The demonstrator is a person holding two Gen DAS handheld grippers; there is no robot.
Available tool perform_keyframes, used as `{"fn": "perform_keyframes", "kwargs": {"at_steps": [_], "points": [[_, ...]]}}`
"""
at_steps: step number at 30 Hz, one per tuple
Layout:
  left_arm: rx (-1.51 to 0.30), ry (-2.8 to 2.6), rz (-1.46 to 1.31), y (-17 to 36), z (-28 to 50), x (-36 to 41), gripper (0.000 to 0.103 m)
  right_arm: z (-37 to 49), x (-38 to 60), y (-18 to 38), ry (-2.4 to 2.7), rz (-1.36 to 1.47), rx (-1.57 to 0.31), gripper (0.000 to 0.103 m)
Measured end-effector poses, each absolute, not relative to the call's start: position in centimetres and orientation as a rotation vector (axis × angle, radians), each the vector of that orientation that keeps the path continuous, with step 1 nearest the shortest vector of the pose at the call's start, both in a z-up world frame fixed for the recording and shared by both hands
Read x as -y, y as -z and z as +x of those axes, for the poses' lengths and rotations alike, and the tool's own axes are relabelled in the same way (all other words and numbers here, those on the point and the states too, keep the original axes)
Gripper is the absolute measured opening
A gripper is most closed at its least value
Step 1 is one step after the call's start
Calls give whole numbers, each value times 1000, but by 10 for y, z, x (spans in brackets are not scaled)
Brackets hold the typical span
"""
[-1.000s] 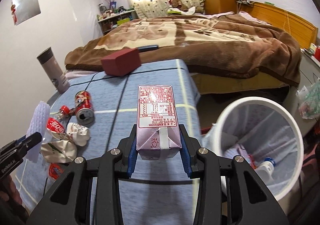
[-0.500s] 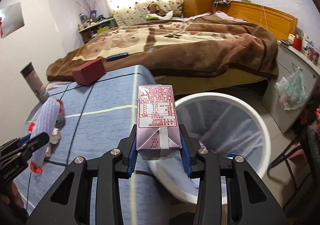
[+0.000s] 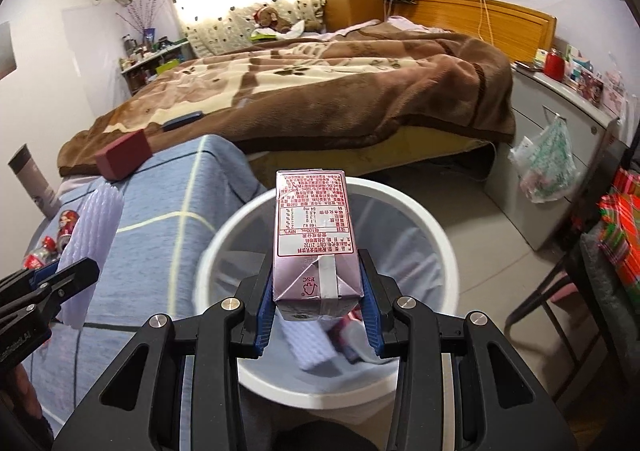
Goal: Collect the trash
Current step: 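Carry the foam sleeve and pink carton over the white wastebasket with both tools, then open both tools to drop the sleeve and carton into the wastebasket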
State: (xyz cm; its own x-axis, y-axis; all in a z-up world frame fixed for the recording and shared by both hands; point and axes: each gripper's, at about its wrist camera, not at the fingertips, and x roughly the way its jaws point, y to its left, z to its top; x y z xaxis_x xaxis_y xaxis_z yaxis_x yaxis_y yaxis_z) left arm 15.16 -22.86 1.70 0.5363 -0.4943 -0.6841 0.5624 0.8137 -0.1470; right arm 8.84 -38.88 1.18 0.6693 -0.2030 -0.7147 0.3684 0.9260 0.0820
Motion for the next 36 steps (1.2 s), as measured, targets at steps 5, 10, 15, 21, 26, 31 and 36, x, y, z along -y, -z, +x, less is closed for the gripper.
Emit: {"fn": "perform_keyframes", "kwargs": {"at_steps": [5,10,15,21,26,31,36], "points": [[-802,665,125,-10,150,260,30,88,402,0,323,236,-817,38],[-824,698,153,-2,144,285,30,87,414,16,339,240,-864,38],[-833,709,174,4,143,299,30,83,421,21,344,242,-886,38],[-846,712,173,8,146,305,32,82,430,22,362,244,-890,38],[-848,703,165,8,147,302,61,84,430,24,370,230,-897,54],[-849,699,146,7,148,295,61,82,429,23,372,243,-886,56],[-835,684,128,3,147,283,61,81,424,20,378,257,-863,56]]}}
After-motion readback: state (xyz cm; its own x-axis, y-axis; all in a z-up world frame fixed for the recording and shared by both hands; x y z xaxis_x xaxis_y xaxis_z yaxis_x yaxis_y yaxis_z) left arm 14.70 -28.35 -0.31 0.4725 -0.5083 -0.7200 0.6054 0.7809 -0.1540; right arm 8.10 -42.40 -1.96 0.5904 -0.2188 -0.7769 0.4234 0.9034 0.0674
